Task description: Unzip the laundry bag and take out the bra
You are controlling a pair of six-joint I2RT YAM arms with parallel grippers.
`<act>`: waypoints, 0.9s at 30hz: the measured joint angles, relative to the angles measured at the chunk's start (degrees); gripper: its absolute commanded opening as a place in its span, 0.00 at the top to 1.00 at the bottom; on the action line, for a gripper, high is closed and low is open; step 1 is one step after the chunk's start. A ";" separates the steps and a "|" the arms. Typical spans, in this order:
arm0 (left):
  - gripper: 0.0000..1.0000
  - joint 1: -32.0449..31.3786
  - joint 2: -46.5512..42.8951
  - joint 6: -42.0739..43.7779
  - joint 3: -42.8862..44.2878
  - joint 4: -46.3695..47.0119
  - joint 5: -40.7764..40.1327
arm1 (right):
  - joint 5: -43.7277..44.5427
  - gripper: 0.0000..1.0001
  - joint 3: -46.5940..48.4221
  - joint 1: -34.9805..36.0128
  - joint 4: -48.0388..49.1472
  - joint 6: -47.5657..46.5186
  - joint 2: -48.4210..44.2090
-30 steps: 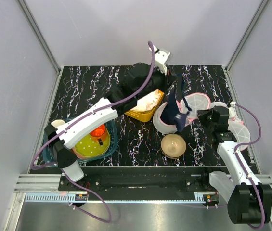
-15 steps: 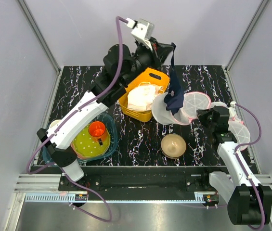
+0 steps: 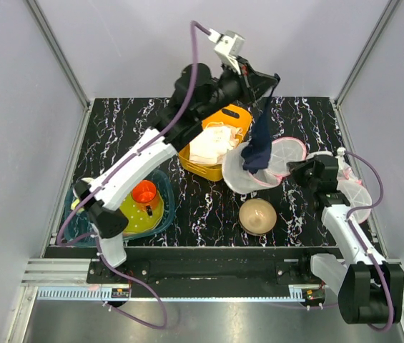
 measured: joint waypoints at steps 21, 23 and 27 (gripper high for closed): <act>1.00 0.00 10.43 -6.71 13.03 -0.96 4.66 | -8.72 1.00 1.07 0.20 5.38 -0.20 7.54; 1.00 0.00 9.03 -6.71 12.09 -0.31 4.55 | -8.39 1.00 1.14 0.22 5.38 -0.37 7.54; 1.00 0.00 5.66 -6.69 10.49 1.07 4.42 | -8.31 1.00 1.14 0.22 5.33 -0.50 7.56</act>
